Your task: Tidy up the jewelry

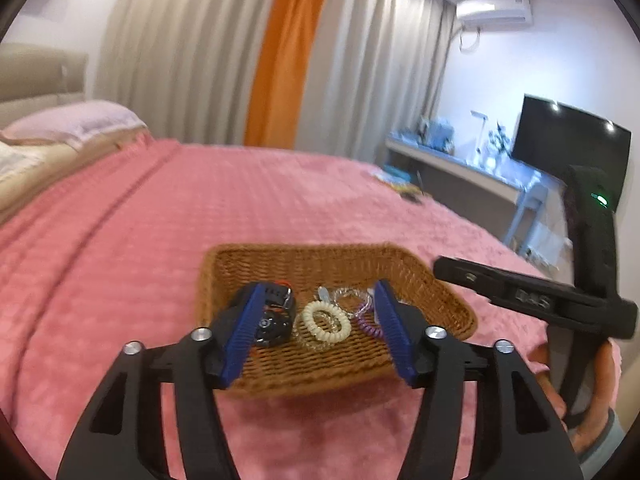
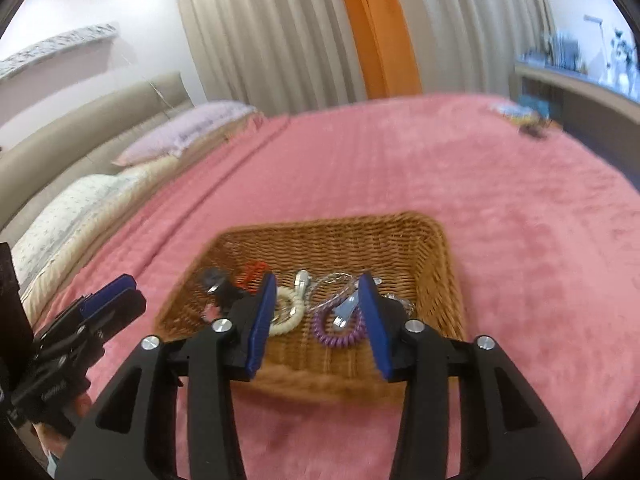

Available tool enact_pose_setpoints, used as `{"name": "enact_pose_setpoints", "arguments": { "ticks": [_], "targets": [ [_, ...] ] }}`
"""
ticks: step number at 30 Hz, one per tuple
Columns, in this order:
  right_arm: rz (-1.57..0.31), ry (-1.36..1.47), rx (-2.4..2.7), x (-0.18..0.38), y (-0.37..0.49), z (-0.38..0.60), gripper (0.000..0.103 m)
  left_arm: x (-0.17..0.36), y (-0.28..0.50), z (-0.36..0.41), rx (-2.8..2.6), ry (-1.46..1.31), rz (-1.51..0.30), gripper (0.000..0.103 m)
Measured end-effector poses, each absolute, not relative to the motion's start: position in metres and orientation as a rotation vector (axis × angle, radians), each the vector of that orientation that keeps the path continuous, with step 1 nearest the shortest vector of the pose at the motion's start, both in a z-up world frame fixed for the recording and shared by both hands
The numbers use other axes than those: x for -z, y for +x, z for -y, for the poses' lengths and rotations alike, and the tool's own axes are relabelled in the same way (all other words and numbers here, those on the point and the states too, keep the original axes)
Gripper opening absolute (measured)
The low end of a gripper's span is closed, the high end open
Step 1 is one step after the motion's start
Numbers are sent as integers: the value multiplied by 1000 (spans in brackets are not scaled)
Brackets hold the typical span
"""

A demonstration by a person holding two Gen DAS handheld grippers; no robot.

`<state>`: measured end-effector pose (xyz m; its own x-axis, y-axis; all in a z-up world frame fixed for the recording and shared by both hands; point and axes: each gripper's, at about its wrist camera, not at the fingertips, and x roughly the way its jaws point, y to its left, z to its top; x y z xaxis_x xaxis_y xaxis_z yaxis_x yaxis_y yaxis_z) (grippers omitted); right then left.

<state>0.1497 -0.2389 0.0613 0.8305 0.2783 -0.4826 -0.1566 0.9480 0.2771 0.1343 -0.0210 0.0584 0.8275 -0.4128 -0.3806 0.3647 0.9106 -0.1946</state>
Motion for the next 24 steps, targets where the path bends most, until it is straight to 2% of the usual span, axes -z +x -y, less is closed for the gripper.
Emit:
{"name": "enact_pose_setpoints", "arguments": {
  "ticks": [1,6,8,11,17,24],
  "targets": [
    [-507,220,-222,-64,132,238,44,-61,127,18,396,-130,-410,72],
    [-377,124,-157,-76,64,225,47,-76,80,6,310,-191,-305,77],
    [-354,103,-137,-77,47,221,51,-79,61,8,269,-168,-268,83],
    [-327,67,-109,-70,27,215,52,-72,35,12,219,-122,-244,89],
    [-333,-12,-38,-41,16,205,52,-40,22,18,122,-53,-274,90],
    [-326,9,-37,-19,15,207,52,-20,31,12,156,-94,-364,90]
  ]
}}
